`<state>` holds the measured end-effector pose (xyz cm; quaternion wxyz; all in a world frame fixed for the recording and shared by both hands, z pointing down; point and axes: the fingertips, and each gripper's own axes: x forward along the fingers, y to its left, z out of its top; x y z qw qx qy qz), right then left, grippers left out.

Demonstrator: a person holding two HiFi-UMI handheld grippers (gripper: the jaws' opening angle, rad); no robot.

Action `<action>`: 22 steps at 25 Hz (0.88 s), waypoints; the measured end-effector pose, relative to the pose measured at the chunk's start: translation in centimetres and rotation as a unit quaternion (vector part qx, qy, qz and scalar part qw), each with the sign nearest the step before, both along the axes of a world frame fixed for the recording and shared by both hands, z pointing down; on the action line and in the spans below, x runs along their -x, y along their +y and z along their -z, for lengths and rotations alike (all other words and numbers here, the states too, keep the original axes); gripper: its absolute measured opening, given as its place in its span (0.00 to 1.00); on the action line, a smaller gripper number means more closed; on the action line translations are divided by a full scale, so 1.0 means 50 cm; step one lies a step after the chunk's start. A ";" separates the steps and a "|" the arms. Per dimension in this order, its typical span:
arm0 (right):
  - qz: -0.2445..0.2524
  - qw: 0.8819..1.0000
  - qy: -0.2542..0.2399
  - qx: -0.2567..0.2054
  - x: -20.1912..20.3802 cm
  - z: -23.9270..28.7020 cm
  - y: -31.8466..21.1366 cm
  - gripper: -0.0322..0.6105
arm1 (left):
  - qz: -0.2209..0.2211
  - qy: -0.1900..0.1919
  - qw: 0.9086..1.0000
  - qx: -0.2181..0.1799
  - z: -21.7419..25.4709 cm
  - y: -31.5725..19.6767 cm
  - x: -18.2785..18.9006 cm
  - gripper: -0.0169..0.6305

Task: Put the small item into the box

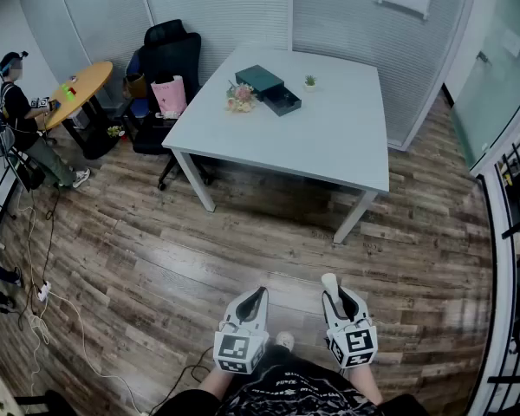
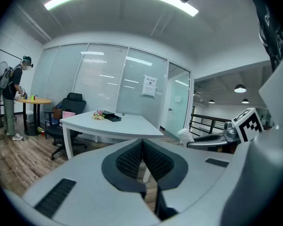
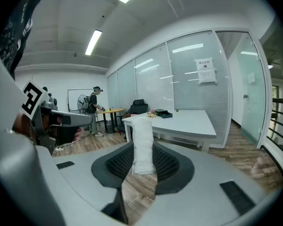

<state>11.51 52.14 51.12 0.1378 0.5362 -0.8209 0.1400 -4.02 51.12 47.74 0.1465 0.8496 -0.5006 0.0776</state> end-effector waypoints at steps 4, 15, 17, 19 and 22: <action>0.004 1.000 -0.001 0.001 0.001 -0.009 0.000 0.25 | -0.002 -0.002 1.000 0.001 -0.011 -0.002 -0.009 0.05; -0.017 1.000 -0.024 -0.008 0.012 -0.010 -0.024 0.26 | -0.005 -0.007 1.000 0.001 -0.019 -0.026 0.016 0.05; -0.028 0.999 -0.029 -0.009 0.023 -0.007 -0.037 0.26 | -0.005 -0.007 1.000 0.004 -0.021 -0.039 0.035 0.05; -0.030 0.999 -0.028 -0.009 0.036 -0.002 -0.052 0.26 | -0.007 -0.005 1.000 0.005 -0.022 -0.056 0.049 0.05; -0.033 0.999 -0.024 -0.013 0.051 0.002 -0.081 0.26 | -0.011 -0.005 1.000 0.001 -0.020 -0.089 0.066 0.05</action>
